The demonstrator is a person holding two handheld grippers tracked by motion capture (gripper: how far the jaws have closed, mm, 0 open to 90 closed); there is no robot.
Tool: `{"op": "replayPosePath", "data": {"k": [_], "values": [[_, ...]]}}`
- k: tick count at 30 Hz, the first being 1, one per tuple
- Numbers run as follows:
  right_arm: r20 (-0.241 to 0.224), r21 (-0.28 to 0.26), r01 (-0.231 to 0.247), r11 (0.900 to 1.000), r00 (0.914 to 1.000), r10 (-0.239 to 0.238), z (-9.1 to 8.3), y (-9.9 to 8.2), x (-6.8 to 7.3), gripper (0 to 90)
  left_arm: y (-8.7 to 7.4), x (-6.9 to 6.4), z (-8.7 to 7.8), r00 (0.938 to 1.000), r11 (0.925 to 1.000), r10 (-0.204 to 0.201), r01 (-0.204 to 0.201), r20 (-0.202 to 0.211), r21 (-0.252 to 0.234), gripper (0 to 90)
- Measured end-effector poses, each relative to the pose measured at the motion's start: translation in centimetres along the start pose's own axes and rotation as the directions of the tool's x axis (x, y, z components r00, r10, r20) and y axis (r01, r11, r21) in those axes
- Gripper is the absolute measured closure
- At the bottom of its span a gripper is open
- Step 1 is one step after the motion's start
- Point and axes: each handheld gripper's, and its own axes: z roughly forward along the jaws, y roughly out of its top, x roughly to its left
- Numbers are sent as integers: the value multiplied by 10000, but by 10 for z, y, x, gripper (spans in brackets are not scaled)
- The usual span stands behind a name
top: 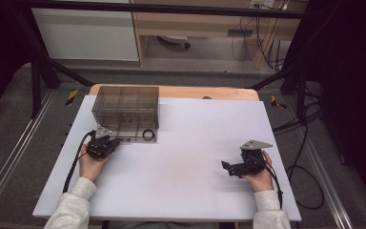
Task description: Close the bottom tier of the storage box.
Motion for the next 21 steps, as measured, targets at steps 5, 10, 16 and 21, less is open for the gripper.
{"op": "replayPosePath", "data": {"k": [5,10,16,21], "values": [[8,-26,-10,10000,10000,10,0,0,0,5,1,1,1,10000,10000,-41,41,-46,-48,900],[30,-39,2,10000,10000,-2,0,0,0,4,1,2,1,9998,10000,-58,57,-170,-82,900],[16,-42,3,10000,10000,-3,0,0,0,4,1,3,2,9997,9998,-148,145,-192,-168,900],[10,-40,-5,10000,10000,5,-1,0,0,4,2,4,4,9996,9996,-126,120,-235,-244,900]]}}
